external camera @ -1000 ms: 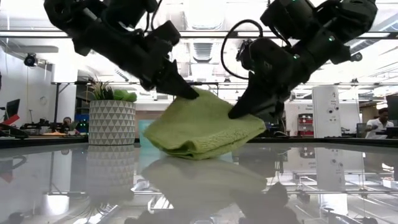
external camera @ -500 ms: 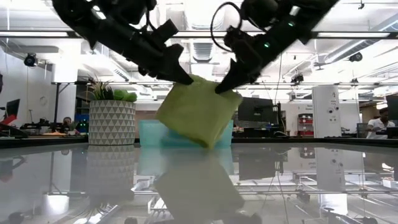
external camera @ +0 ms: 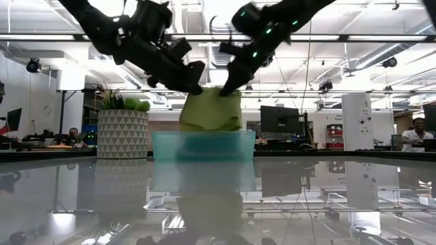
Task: Fold microfiber towels
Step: Put the green microfiber cloth into the green bin, then return to Home Position
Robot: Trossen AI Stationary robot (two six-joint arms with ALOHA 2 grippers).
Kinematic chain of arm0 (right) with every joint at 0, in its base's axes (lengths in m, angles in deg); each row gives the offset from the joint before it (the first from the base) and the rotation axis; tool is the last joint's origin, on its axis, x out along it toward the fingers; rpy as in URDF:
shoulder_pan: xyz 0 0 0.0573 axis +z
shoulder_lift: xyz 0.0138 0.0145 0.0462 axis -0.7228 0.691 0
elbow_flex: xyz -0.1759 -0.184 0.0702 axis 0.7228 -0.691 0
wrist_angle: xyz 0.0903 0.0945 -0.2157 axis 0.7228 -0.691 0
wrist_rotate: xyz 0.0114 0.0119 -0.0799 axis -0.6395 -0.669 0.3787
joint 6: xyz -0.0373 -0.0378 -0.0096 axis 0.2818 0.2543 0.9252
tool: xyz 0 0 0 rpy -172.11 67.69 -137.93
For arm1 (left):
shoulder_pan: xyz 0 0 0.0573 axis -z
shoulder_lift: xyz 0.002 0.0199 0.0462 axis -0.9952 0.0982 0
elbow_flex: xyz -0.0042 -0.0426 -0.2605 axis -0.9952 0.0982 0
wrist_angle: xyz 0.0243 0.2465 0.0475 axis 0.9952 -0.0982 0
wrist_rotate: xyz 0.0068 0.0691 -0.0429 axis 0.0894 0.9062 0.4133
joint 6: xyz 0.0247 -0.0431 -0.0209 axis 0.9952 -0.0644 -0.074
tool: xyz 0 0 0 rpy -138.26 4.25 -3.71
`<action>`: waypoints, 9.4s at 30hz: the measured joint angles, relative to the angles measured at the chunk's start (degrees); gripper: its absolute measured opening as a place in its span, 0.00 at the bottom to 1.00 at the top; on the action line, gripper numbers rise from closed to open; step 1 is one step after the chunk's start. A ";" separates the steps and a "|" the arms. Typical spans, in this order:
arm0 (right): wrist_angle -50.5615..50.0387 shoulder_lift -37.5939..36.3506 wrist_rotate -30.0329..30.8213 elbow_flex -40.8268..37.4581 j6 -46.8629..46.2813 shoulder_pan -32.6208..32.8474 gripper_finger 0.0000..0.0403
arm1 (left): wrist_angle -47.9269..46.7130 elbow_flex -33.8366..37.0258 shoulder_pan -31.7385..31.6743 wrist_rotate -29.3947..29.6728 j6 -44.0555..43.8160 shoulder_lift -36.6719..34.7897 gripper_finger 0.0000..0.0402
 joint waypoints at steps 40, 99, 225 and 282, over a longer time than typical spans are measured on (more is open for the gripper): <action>-26.43 21.53 4.56 33.32 8.70 -7.72 0.30 | -0.98 0.13 -14.26 -2.56 -1.43 4.08 0.29; 4.23 9.17 -16.47 -1.66 -9.18 -5.54 0.02 | -12.78 -2.03 -15.97 -33.23 12.00 5.44 0.01; 45.20 -93.65 -42.09 -72.52 -20.97 10.12 0.02 | -10.90 42.53 8.17 -39.29 5.97 -74.55 0.01; 36.88 -94.35 -35.08 -80.01 -29.38 10.10 0.02 | -11.07 42.58 8.17 -39.14 5.99 -73.59 0.01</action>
